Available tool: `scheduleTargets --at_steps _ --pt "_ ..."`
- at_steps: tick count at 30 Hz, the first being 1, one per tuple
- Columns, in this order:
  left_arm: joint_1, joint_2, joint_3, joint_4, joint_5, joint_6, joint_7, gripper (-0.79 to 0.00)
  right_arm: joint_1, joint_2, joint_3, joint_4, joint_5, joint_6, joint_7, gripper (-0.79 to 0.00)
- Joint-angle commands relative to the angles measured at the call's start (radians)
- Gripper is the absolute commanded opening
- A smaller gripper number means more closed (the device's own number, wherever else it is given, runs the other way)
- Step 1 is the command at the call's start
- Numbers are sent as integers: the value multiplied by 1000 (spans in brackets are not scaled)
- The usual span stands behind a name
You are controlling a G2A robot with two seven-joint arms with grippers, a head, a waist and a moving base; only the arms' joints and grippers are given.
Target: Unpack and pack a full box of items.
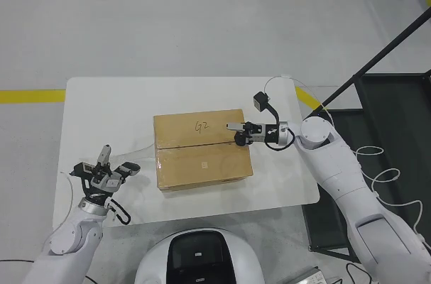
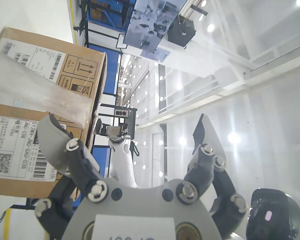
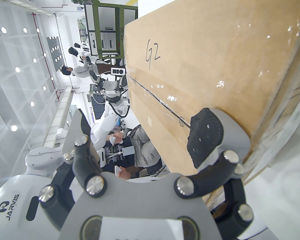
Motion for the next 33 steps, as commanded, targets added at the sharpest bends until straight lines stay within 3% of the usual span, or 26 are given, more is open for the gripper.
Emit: scheduleTargets --at_steps 1,16,23,33 --pt "5 -7 4 9 -18 -44 12 0 0 0 0 0 0 0 0 0" --pt "3 -12 3 2 -30 -32 25 0 0 0 0 0 0 0 0 0" --pt "-29 -39 50 63 -73 15 122 0 0 0 0 0 0 0 0 0" --pt "-92 -82 120 190 -63 -37 197 0 0 0 0 0 0 0 0 0"
